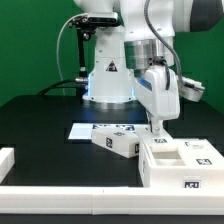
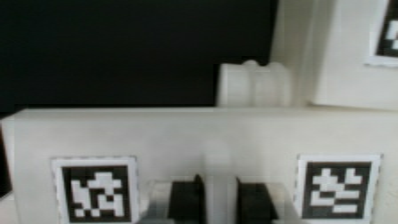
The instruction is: Assemble cabinet
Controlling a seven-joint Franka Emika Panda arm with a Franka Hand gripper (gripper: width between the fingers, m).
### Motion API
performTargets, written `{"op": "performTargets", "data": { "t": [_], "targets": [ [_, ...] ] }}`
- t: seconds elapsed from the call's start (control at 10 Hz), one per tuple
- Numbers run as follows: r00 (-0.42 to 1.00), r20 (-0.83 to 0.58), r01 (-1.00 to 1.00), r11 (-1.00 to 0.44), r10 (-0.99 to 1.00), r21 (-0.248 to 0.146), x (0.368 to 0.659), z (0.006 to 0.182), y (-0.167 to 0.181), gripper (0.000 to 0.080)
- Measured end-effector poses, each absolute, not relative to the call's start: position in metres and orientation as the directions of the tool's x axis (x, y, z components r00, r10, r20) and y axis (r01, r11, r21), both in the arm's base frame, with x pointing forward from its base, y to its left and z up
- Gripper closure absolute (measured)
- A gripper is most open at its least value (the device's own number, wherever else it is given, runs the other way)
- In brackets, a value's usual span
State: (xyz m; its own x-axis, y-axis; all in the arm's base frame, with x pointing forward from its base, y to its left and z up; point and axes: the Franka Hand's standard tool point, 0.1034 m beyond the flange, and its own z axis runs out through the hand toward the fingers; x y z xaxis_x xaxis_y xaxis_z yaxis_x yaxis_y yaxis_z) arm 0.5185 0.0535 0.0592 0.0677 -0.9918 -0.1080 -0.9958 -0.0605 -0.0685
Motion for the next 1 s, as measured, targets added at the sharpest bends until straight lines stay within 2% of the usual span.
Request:
{"op": "performTargets", "data": {
  "t": [0.2,0.8,1.0],
  "targets": [
    [0.026,-0.107,-0.996,-0.017,-0.994,-0.089,0.535,0.06,0.057,0.0734],
    [0.023,-0.103,-0.996,-0.014,-0.994,-0.088,0.538,0.06,0.055,0.0734],
    [0.032,-0.101,-0.994,-0.021,-0.994,-0.109,0.564,0.061,0.054,0.0734]
  ]
}}
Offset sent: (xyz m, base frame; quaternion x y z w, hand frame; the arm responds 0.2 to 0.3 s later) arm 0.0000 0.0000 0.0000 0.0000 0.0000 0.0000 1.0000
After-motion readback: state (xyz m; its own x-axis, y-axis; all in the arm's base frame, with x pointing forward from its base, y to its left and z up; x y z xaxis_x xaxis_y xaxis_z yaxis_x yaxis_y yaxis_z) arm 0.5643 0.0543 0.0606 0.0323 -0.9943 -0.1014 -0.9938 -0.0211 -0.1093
